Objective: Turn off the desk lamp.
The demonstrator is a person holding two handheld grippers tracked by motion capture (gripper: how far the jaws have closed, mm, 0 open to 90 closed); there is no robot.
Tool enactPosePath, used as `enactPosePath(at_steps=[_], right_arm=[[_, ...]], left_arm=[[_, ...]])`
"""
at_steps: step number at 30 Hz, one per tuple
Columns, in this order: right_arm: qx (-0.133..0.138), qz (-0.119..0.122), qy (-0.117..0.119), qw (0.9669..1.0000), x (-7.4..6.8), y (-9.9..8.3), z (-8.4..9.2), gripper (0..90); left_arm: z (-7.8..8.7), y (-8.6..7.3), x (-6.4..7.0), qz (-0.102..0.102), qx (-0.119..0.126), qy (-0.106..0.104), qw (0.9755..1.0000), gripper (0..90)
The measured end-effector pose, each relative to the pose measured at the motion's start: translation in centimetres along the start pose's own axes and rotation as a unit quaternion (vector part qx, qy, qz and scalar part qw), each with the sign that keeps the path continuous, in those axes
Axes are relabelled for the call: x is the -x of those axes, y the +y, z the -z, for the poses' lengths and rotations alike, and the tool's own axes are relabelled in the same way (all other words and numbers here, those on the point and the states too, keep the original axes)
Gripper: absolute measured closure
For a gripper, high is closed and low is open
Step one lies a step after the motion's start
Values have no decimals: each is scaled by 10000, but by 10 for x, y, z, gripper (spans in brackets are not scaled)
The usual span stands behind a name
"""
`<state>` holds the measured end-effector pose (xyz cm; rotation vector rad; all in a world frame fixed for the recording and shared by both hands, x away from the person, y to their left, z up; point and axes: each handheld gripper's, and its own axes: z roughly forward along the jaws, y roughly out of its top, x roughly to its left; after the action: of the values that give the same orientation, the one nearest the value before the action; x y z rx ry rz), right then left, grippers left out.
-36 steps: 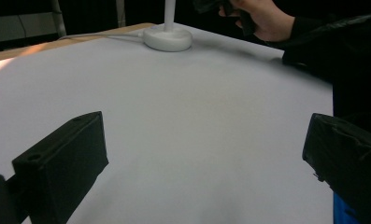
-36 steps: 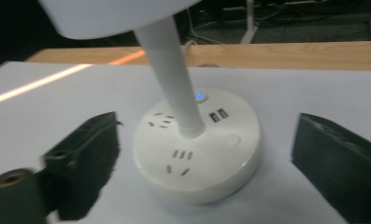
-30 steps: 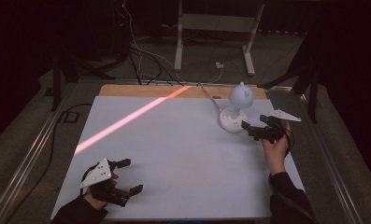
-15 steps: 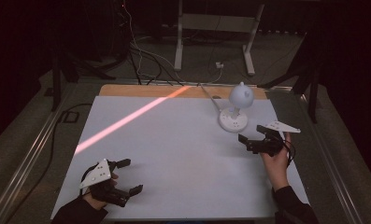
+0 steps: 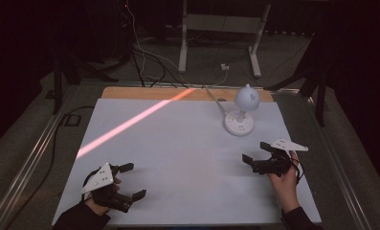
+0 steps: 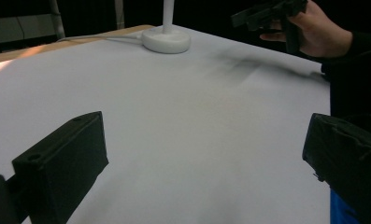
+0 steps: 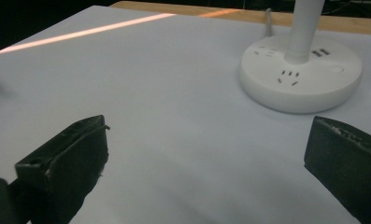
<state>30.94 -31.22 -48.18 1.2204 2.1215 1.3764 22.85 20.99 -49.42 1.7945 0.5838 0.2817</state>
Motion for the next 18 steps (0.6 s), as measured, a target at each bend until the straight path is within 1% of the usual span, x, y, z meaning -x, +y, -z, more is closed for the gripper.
enactPosePath(at_steps=[3,5,8,14,16,18], right_arm=[[-9,-3,56,10000,-5,-4,5,0],[-46,34,46,10000,-8,-5,8,0],[-47,8,128,9999,-13,-9,12,0],[-211,50,203,9996,-22,-23,16,0],[-286,131,247,9992,-25,-28,18,0],[-365,291,289,9985,-27,-31,18,0]], left_arm=[[0,0,0,7,3,-10,10000,6],[0,0,0,-19,-2,-6,10000,6],[0,0,0,2,22,-4,10000,6],[0,0,1,-29,3,-12,10000,6],[0,0,1,-35,-2,-12,10000,6],[0,0,1,-49,-3,-13,10000,6]])
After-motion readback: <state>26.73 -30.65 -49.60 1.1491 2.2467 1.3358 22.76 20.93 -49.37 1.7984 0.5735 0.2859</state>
